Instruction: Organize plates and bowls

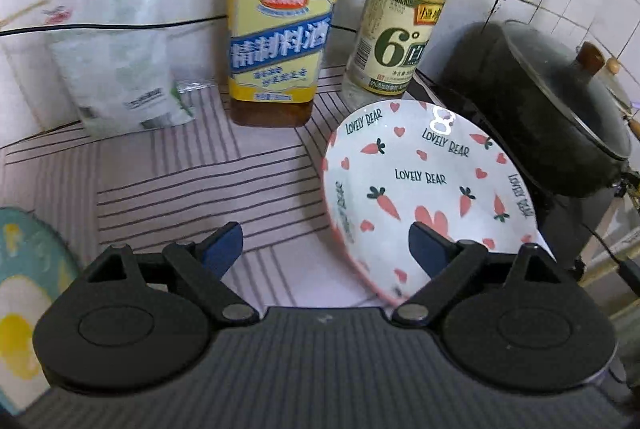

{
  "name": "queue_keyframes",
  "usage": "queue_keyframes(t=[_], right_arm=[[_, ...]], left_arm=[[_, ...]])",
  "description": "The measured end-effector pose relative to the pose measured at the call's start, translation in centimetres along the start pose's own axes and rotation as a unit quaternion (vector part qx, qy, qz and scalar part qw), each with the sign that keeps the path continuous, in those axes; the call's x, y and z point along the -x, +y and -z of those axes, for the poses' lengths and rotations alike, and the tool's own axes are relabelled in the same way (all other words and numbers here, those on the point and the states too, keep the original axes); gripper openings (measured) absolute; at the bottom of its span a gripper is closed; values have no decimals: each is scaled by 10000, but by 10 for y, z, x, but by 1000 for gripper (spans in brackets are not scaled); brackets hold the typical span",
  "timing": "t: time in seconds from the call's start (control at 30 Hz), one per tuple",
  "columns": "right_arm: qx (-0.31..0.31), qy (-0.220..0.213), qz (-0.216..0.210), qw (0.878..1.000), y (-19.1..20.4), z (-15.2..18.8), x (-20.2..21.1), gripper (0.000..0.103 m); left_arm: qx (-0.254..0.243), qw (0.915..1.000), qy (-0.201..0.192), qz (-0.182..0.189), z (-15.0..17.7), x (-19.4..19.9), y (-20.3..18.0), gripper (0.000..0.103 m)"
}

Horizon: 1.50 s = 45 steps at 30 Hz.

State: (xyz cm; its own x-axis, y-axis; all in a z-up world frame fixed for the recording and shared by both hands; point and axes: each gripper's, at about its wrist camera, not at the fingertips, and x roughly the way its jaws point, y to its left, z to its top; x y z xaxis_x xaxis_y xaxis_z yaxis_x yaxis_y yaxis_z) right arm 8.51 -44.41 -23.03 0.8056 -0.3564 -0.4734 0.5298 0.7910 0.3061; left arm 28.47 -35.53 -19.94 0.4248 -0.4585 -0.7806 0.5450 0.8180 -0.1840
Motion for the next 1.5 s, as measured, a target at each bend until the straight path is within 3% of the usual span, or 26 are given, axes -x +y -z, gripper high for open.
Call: queue_keyframes(t=[0.1,0.23,0.33,0.47,0.77,0.97,1.5], right_arm=[[-248,13,161,9996,-4,-4,-13,74],[-790,179,271,9963,-15,-5,-29,47],[-807,157,328,9961,-17,-6,-35,31],[-797,193,348,9960,-19,-7,-38,30],[-475,277,492,9973,-12,-10,-36,28],[-530,412,248,9974,-13,-4,-20,27],[-406,816,-575,9942,5,14,32,27]], left_arm=[[-44,10000,69,-51,-1,-16,-4,79],[120,9996,243,-93,1,-32,0,53],[133,9998,130,-23,5,-34,0,42],[300,9992,128,228,5,-36,-1,21],[185,9994,224,188,13,-26,-5,20],[34,9996,289,-5,30,4,0,20],[196,9990,291,-279,69,90,26,19]])
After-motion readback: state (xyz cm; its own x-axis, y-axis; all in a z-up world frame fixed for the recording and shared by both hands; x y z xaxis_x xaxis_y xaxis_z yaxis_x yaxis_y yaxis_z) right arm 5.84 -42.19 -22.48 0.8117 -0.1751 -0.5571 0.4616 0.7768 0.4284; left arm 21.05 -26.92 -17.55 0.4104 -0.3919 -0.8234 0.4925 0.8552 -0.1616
